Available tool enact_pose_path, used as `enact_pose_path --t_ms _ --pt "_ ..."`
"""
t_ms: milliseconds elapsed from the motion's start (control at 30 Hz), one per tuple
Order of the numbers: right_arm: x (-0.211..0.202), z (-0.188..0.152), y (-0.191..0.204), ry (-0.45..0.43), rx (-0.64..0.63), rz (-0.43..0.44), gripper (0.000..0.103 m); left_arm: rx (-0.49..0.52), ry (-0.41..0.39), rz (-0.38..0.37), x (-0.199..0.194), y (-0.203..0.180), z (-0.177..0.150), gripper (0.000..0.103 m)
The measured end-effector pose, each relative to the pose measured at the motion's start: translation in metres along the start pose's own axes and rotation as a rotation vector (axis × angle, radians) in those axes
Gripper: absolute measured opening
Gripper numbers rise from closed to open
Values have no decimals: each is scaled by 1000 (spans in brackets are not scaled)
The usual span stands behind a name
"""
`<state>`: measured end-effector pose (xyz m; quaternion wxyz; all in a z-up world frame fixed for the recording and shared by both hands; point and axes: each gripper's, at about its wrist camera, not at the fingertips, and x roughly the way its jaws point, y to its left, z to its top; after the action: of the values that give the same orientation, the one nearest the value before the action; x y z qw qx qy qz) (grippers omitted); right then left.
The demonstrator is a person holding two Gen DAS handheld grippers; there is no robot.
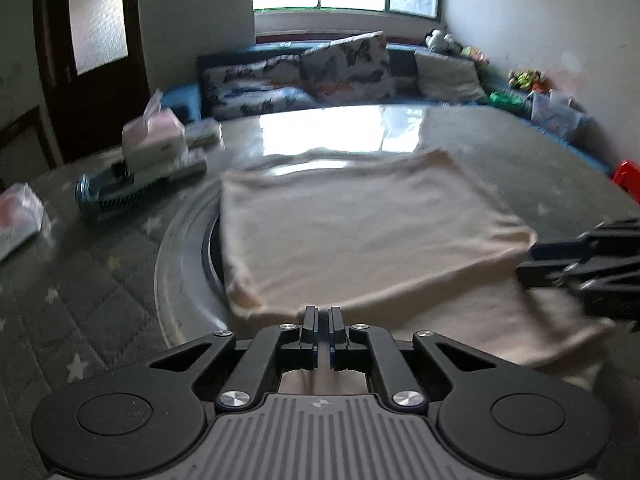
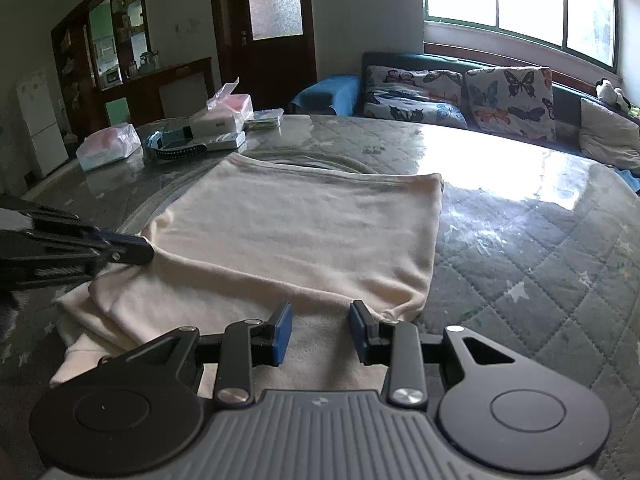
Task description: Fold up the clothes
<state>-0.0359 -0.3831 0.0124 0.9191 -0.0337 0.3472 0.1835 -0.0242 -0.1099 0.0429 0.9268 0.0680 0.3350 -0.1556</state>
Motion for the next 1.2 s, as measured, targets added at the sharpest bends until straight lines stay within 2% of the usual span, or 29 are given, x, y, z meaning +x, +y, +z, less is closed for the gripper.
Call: enact_pose_path --t_ms 200,267,367,500,600,667,800,867,1000,1067,1200 --pt "-23 -15 14 8 -66 29 32 18 23 11 2 2 -13 9" --pt "-28 -23 18 12 -90 22 32 27 27 14 1 2 -17 12" --pt "-36 -33 23 3 -126 -8 32 53 19 18 -12 1 -24 13" --pt "-44 -40 22 3 -123 -7 32 94 3 16 -33 -1 -34 13" --pt "-43 -46 19 29 -111 -4 32 161 -7 11 -46 -8 -44 16" --pt "-46 -47 19 25 -112 -1 32 224 -13 13 -51 -15 -52 29" --pt "-57 -44 19 5 -135 8 34 350 -24 17 -60 -28 -67 32" --pt "-62 -42 21 2 -157 7 42 411 -32 16 -64 -35 -74 37" --pt "-70 -43 25 11 -209 5 46 511 -64 7 -61 -50 -83 37" --pt "-72 -46 27 20 -234 9 53 552 -85 1 -59 -56 -85 42" --pt "-74 -54 34 41 -294 16 56 618 -131 -19 -53 -67 -88 42"
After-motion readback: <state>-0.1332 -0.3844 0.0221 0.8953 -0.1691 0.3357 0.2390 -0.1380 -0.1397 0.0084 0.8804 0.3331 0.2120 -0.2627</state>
